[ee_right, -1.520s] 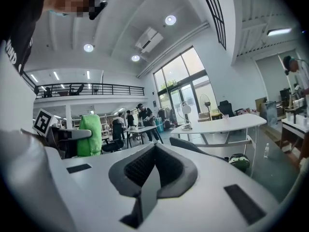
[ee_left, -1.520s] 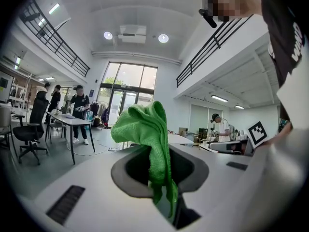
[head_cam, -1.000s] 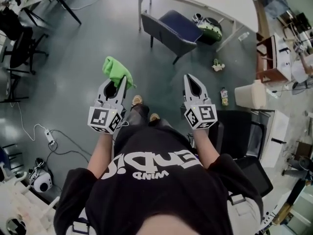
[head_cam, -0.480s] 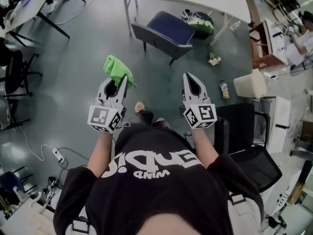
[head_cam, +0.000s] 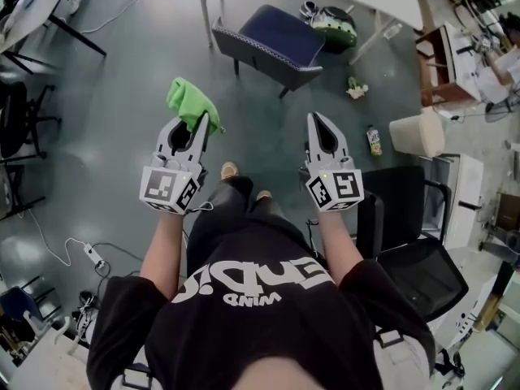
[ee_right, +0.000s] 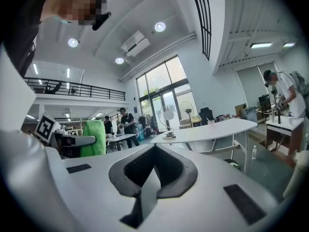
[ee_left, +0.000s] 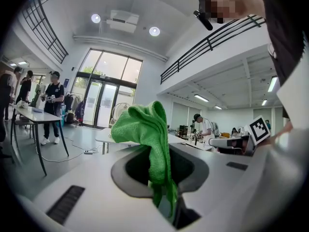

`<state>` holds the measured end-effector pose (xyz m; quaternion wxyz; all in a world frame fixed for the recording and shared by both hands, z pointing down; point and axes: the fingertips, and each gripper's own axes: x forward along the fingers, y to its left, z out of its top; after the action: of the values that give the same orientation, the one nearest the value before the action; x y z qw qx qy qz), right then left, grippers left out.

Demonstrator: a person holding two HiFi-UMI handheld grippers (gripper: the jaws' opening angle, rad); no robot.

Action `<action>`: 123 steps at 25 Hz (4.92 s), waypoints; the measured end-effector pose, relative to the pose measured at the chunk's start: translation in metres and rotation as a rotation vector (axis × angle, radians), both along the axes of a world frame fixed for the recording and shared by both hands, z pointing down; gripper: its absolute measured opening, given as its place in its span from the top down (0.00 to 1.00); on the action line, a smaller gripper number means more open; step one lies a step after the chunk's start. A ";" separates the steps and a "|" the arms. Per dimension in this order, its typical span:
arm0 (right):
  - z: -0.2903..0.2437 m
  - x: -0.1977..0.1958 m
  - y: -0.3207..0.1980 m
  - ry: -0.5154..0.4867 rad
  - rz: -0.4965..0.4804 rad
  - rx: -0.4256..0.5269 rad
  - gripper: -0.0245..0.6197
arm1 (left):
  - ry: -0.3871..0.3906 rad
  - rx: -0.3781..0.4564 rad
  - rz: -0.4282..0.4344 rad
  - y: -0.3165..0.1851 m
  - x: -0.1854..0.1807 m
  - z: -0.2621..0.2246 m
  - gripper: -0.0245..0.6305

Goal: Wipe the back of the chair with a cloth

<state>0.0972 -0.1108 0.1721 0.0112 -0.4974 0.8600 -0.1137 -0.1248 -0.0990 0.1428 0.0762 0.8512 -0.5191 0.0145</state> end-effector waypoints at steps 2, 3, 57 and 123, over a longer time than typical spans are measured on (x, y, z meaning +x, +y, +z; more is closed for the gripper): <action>0.013 0.002 -0.004 -0.002 0.004 0.007 0.97 | -0.002 0.006 0.005 -0.008 -0.001 0.014 0.86; 0.020 0.002 -0.007 -0.005 0.005 0.009 0.97 | -0.011 0.012 0.007 -0.012 -0.002 0.021 0.86; 0.423 -0.049 -0.100 -0.068 -0.085 0.115 0.97 | 0.111 0.194 -0.002 -0.131 -0.052 0.410 0.86; 0.439 -0.011 -0.063 -0.063 0.004 0.078 0.97 | 0.073 0.330 0.655 -0.143 0.219 0.325 0.86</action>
<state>0.0866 -0.1737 0.6113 0.0579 -0.4945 0.8619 -0.0959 0.0943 -0.2417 0.4679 -0.0521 0.9731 -0.2112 -0.0762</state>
